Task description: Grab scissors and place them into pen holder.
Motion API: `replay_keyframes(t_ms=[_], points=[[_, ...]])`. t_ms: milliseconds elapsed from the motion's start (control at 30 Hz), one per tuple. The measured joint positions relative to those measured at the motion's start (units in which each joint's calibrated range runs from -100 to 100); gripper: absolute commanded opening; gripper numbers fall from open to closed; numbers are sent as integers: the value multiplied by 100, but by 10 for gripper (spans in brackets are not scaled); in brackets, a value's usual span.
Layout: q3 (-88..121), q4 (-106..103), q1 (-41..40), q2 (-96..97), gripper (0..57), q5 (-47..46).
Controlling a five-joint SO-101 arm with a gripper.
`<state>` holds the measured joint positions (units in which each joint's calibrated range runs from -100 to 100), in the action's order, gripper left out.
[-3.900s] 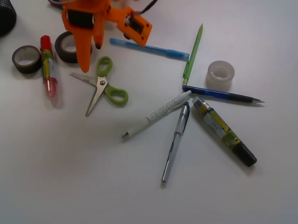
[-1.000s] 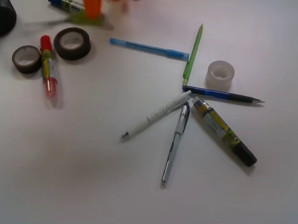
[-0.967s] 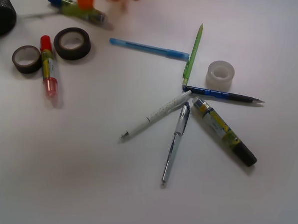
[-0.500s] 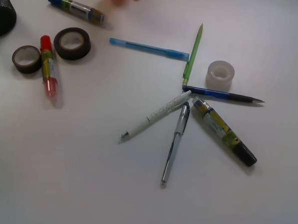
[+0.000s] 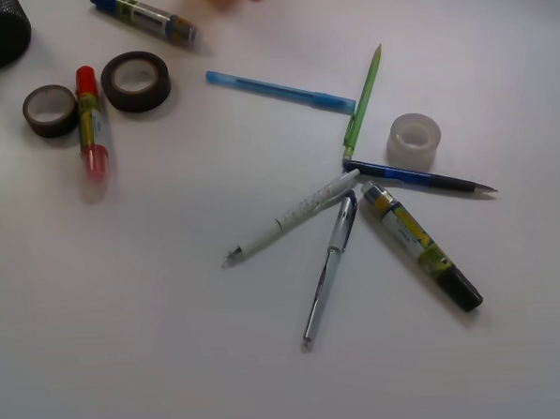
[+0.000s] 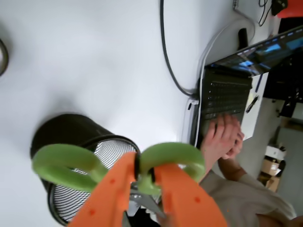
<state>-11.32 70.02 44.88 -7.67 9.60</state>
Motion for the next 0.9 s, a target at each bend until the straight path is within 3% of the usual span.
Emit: replay_keyframes(t_ms=[300, 900], points=[[-1132, 942, -178, 122, 3, 635], [-1177, 760, -59, 1211, 3, 1109]])
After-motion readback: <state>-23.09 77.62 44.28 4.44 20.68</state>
